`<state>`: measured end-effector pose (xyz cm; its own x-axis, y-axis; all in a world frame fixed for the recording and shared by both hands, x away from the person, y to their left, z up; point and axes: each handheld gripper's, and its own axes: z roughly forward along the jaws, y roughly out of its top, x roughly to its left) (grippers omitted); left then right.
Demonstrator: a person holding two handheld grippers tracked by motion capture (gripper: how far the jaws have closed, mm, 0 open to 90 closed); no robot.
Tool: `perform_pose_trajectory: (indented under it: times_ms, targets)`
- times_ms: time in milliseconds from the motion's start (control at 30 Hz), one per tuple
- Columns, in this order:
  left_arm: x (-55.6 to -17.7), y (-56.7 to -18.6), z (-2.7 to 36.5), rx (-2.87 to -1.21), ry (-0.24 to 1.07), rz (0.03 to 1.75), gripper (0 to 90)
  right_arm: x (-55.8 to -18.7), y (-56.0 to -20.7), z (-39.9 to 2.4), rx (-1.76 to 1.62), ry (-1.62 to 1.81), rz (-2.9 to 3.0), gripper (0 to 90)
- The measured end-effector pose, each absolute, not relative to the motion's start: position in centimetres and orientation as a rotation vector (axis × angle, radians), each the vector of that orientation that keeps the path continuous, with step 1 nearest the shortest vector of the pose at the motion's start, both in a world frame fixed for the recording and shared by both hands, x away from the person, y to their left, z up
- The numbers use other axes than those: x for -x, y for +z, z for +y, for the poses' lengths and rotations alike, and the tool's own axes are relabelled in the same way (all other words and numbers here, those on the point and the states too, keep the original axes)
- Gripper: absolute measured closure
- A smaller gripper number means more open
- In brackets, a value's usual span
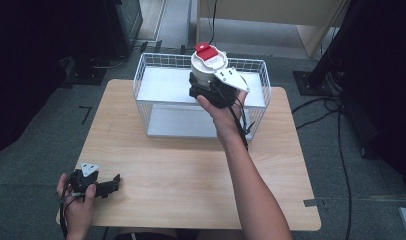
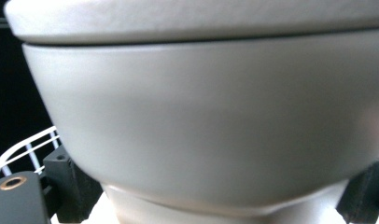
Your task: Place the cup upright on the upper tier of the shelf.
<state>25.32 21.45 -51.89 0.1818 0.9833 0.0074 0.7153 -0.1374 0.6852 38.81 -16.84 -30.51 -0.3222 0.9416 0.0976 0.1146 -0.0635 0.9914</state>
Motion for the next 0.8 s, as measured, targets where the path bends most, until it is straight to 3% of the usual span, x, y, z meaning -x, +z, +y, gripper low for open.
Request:
perform_pose_trajectory:
  times_ms: [800]
  targets:
    - [-25.3,-51.9,21.5,-1.919,0.639,1.589,0.0,-44.2,-30.7,-16.8,-1.242,1.416,1.485,8.4]
